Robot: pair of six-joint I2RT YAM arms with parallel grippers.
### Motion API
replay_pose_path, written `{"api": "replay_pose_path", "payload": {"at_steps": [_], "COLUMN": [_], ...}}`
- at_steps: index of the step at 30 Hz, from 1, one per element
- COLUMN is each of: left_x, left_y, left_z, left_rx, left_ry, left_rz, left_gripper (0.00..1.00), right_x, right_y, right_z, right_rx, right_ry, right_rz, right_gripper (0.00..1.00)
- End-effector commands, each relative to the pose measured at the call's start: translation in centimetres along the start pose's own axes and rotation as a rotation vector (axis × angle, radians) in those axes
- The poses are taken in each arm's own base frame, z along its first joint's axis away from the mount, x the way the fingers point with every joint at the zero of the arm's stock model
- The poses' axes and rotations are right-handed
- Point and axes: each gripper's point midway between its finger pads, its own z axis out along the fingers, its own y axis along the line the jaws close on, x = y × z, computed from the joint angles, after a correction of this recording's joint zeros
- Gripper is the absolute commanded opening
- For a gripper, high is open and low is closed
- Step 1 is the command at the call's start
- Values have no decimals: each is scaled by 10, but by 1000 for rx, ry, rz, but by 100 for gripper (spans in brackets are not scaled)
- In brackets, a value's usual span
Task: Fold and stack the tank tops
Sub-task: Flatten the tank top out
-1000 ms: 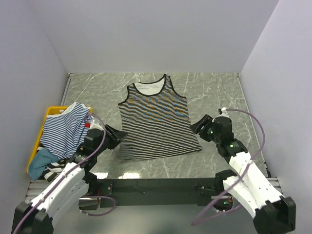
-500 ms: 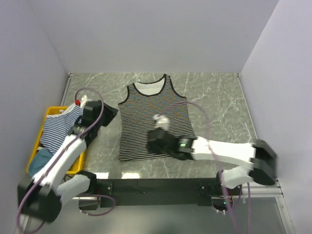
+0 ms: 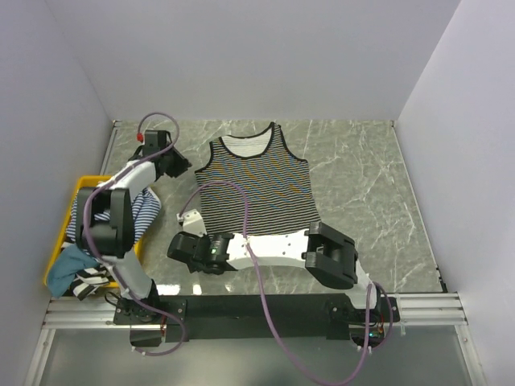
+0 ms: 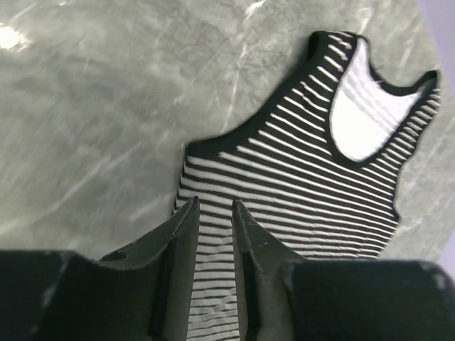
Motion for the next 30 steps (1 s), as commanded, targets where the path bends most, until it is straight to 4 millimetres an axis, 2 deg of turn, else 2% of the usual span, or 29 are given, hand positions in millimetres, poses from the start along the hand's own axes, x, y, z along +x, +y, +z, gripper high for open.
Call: {"api": "replay_pose_path", "payload": {"at_steps": [1,7,15,19,21,22,23,24,25,26,27,28,29,30], "left_x": [1,8,7,7,6,5,5,5,8,8,9,13,16,19], "left_y": [-6,-4,-6,-7,-8,-8,-8,-7,-6,-5,-4,0,2,3], "left_z": [20,43,47,46,44,41,40,39,36,34,34,32,31,30], "left_rx": [37,44,47,51,53,56,54,51,51,52,47,41,39,43], "left_ry": [48,86,87,86,81,78,76,73,76,74,72,79,82,87], "left_rz": [55,49,38,38,37,36,35,33,32,27,22,18,6,1], "left_gripper": [31,31,32,32,32,32,32,32,32,31,31,31,29,29], "right_x": [-19,-7,15,27,29,24,22,30,18,29,30,16,19,31], "right_y": [4,3,10,4,0,-1,-1,-10,-6,-18,-18,-11,-12,-17], "right_z": [-5,8,22,33,34,28,25,23,10,9,3,-12,-17,-19], "right_rx": [17,35,22,55,67,60,56,64,30,40,16,-44,-63,-79], "right_ry": [-38,-8,36,61,64,52,41,51,20,34,36,-2,2,30], "right_rz": [-19,-38,-65,-81,-81,-70,-65,-68,-43,-50,-40,-10,-6,-10], "right_gripper": [47,48,48,48,39,27,22,18,10,6,3,0,0,0]}}
